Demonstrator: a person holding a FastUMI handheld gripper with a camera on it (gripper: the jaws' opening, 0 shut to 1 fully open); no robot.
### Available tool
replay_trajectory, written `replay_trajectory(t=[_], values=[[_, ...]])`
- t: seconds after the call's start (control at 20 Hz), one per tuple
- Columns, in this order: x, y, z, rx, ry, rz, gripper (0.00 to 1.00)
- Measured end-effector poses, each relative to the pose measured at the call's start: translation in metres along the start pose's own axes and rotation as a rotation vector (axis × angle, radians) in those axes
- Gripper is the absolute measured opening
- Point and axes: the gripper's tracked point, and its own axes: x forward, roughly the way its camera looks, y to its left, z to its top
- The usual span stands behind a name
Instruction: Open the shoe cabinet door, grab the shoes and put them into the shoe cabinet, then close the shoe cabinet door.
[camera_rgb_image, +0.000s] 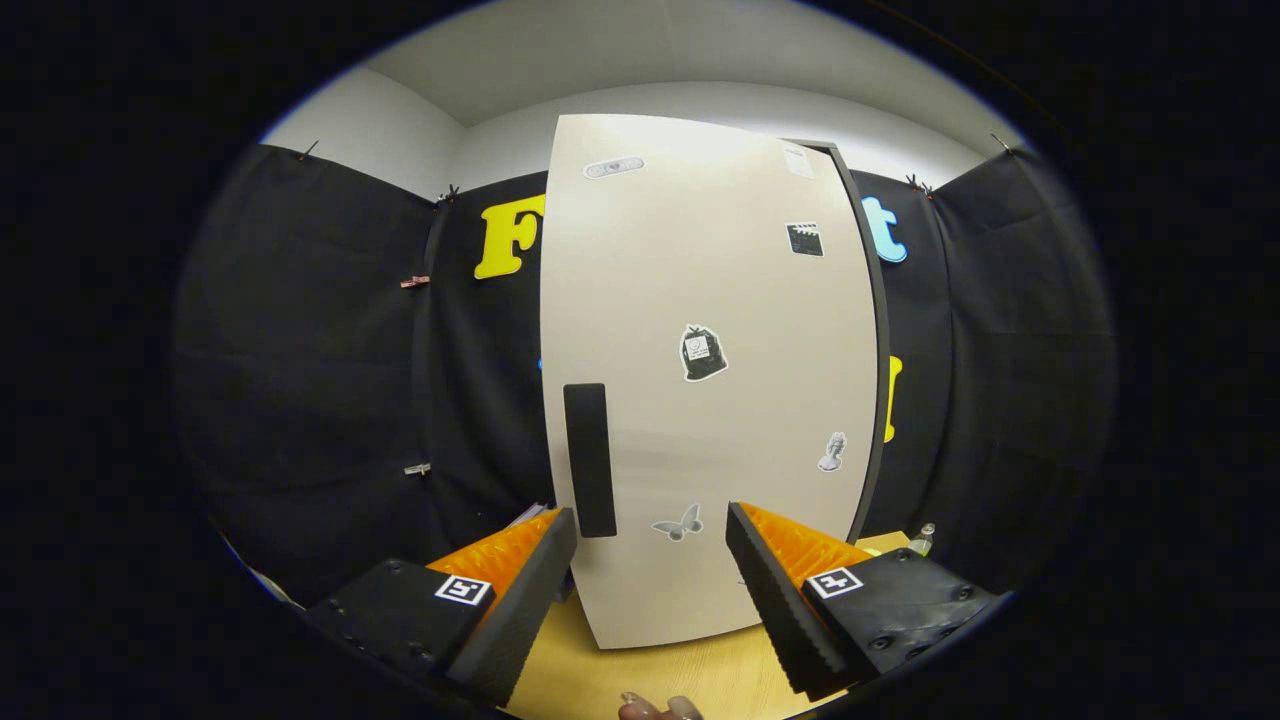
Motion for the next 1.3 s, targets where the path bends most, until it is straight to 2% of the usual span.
replay_trajectory(t=[0.35,1.3], values=[[0.003,0.004,0.005,-0.008,-0.012,0.0,0.98],[0.011,0.012,0.011,-0.015,-0.041,-0.071,0.98]])
